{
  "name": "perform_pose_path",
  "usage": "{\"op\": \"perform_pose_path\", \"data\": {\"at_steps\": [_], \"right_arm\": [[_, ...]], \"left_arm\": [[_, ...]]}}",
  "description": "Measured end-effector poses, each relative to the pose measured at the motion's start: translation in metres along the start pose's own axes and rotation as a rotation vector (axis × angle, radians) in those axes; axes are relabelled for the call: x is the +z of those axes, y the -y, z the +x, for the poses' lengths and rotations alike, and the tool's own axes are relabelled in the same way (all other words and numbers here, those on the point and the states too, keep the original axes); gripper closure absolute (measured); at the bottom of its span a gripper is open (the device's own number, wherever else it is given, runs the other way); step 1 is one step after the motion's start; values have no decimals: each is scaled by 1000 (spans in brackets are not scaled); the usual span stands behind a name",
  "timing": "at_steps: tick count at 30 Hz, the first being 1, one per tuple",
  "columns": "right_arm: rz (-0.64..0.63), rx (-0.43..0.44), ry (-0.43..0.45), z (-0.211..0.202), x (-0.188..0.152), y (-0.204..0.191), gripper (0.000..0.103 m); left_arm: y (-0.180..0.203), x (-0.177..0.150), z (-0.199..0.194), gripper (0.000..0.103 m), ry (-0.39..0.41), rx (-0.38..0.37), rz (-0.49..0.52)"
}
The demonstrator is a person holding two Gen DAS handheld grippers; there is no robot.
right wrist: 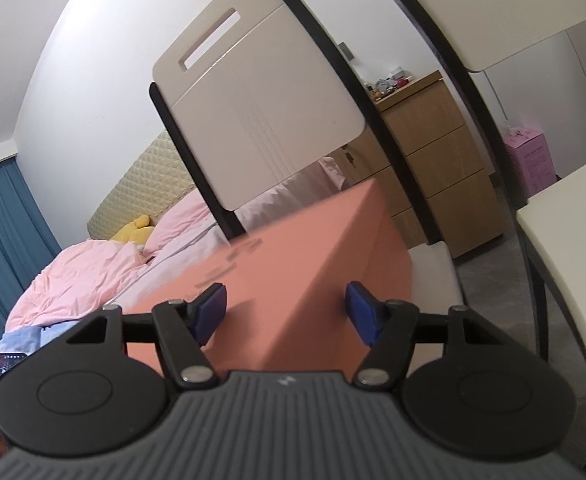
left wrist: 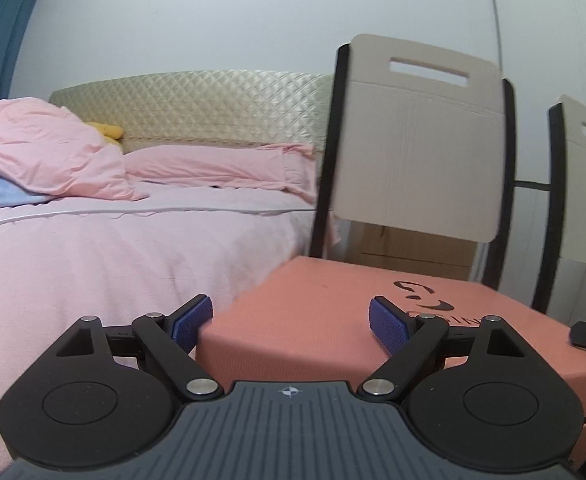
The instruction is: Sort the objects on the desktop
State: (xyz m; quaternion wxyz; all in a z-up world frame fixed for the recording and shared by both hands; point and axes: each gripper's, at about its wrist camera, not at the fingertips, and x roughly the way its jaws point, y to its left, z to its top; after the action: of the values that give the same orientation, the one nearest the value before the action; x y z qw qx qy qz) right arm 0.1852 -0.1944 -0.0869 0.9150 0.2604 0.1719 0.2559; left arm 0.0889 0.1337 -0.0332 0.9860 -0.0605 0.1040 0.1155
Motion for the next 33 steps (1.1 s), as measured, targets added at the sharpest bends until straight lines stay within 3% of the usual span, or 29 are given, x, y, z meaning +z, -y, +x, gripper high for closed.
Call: {"op": "perform_pose_path", "data": {"at_steps": [15,22,33], "right_arm": [[-7,-14,11,4,-2,-4,36],[-9,-44,33,0,2,1,36],[-8,-37,39,-2,1,1,36]], "left_arm": [[1,-1,3,13,-33,-17,38],[9,-3,0,12,-35,-97,55],[8,-5,3,10,-29,-62,36]]}}
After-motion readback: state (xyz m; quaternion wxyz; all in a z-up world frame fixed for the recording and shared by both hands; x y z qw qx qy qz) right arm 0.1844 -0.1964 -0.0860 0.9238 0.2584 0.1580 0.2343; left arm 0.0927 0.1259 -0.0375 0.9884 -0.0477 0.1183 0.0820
